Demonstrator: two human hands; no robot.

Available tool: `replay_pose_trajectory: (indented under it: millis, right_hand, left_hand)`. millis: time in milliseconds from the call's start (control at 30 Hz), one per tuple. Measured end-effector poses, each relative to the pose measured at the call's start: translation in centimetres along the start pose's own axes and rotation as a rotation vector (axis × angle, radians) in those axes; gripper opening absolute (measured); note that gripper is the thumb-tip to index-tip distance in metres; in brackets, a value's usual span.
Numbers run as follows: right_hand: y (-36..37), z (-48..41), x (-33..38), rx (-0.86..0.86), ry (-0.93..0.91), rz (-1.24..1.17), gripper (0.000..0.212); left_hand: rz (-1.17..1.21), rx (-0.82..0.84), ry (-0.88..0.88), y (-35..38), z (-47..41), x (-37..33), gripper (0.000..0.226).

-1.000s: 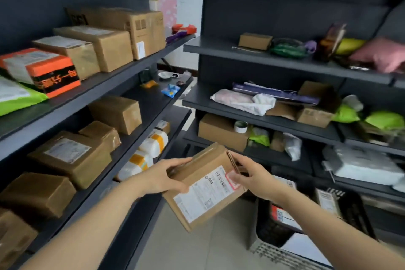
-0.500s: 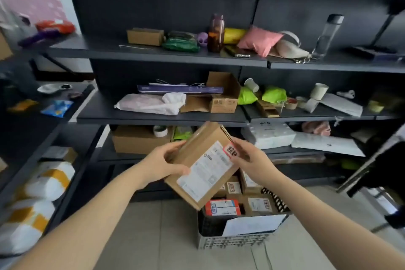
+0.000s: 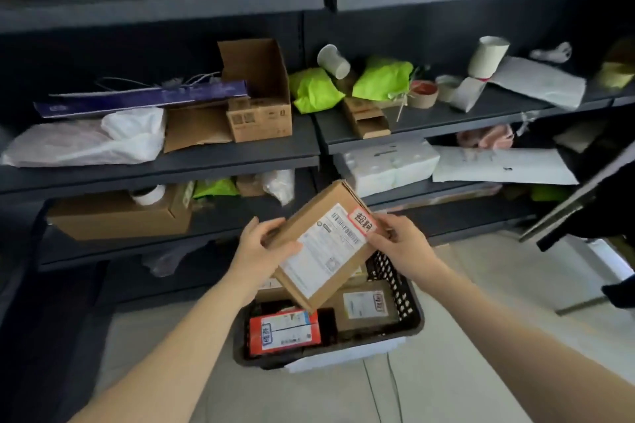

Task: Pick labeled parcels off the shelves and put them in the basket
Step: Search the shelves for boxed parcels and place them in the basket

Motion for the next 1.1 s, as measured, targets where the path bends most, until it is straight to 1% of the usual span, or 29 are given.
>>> replay_pose_trajectory:
  millis: [67,167,200,233,333,400,467,567,633,767,900,1000,1100]
  right_hand:
    - [0.7,-1.9,-4.5,-0.007,0.099,0.012,0.034]
    - [2.9,-3.2,-10.4,0.049,0.239,0.003,0.033]
    - [3.7,-3.4,-12.2,0.068,0.268,-0.007,0.032]
    - [4.6,-3.5,-13.9,0.084,0.3,-0.007,0.031]
    - [6.8,-3.4,-18.8,0.111,0.383,0.048,0.032]
    - [7.9,-3.2,-21.8,0.119,0.407,0.168,0.032]
    - [8.8,-3.0,-24.2,0.153,0.419,0.318,0.031]
    - [10.0,-2.6,-26.8,0.221,0.428,0.497,0.03]
    - [10.7,-2.4,-28.2,0.271,0.389,0.609,0.03]
    - [12.5,-2.4,-30.9,0.321,0.393,0.706,0.024]
    - [13.5,-3.0,-32.2,0.325,0.396,0.717,0.023]
    - [14.0,-3.3,-32.6,0.31,0.359,0.694,0.03]
    - [14.9,-3.2,-32.4,0.324,0.238,0.651,0.044]
  left_hand:
    - [-0.065,-0.103,-0.017,3.0,-1.2,1.8,0.052]
    - [-0.14,-0.214,-0.108,6.3,-3.2,5.4,0.074]
    - [-0.164,-0.235,-0.132,7.3,-3.7,6.5,0.077]
    - [-0.172,-0.241,-0.16,8.3,-4.2,7.7,0.075]
    - [-0.163,-0.14,-0.229,11.5,-5.2,11.9,0.059]
    - [-0.166,-0.062,-0.267,13.5,-5.6,15.0,0.05]
    - [-0.176,0.007,-0.301,15.4,-5.8,17.7,0.047]
    - [-0.245,0.107,-0.286,17.8,-5.9,20.4,0.042]
    - [-0.336,0.167,-0.247,19.1,-5.7,21.5,0.037]
    - [-0.423,0.213,-0.211,21.1,-5.8,24.1,0.052]
    - [-0.454,0.226,-0.187,23.1,-6.5,25.8,0.054]
    - [-0.463,0.249,-0.182,24.6,-6.7,26.6,0.068]
    - [-0.528,0.307,-0.146,25.5,-6.4,27.4,0.074]
Point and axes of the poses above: each hand's wrist, its own z-axis away from the middle knuckle, its own y-axis out of the palm, x = y × z, the point moved 6 cm from there along -z, towards the middle knuckle, and after that the axes turned 13 degrees about -x, right-handed, at the moved point
